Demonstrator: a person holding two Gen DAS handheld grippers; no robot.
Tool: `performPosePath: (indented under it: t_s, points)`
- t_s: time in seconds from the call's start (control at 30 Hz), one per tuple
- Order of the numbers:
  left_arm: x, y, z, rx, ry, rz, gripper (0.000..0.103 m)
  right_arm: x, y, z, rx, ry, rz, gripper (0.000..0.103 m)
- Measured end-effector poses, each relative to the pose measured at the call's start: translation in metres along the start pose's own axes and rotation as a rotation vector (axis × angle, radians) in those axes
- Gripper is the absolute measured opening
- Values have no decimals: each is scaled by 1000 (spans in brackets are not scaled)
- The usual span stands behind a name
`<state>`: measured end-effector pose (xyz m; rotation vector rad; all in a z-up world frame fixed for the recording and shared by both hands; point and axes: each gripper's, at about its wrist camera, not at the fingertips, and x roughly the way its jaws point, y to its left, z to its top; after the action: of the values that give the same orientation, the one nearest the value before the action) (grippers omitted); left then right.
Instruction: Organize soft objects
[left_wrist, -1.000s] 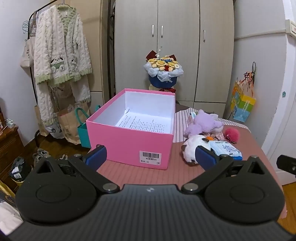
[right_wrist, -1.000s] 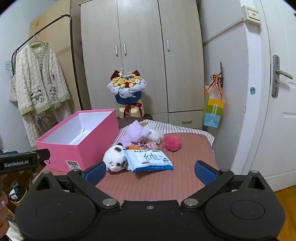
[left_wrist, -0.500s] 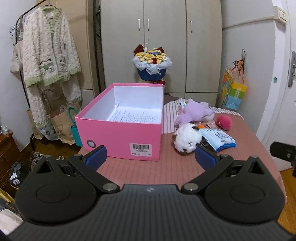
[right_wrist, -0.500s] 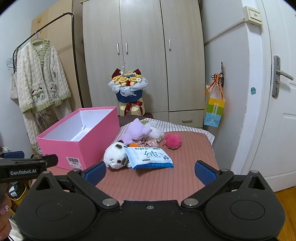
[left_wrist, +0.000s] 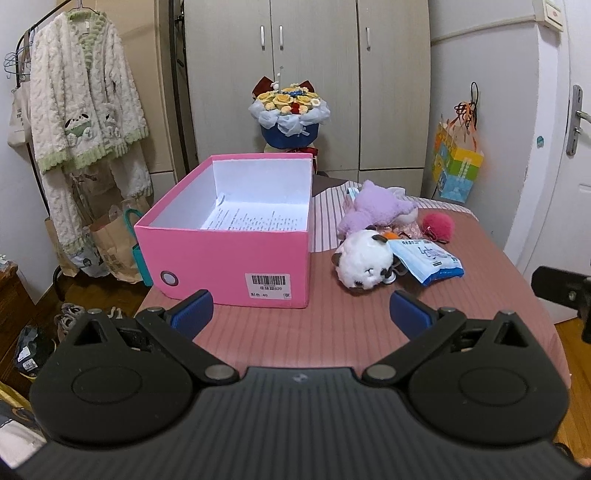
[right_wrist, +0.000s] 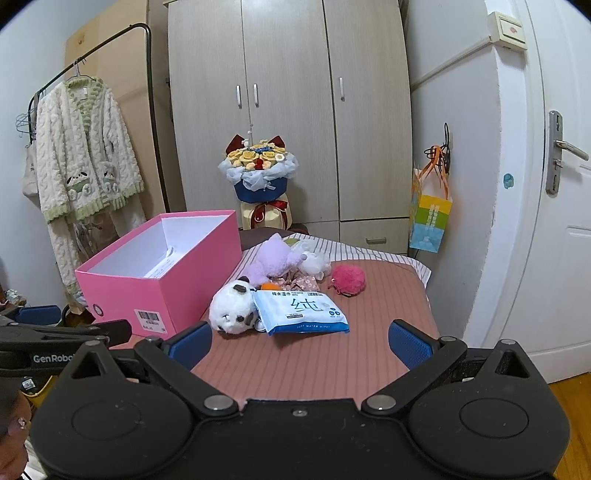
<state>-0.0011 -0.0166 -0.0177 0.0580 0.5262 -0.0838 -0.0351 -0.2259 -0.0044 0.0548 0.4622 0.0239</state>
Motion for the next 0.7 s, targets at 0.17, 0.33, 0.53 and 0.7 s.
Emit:
performPosePath:
  t_s: [0.17, 0.33, 0.53, 0.7]
  points:
    - [1, 3, 0, -11, 7, 1, 103, 0, 0, 0, 1, 3, -4, 103]
    - [2, 6, 2, -17, 9, -2, 103, -5, 1, -1, -1, -13, -3, 103]
    - [4, 10, 1, -36, 12, -17, 103, -7, 2, -3, -4, -26, -3, 103]
    - [4, 11, 1, -36, 7, -25, 103, -7, 1, -4, -6, -28, -7, 103]
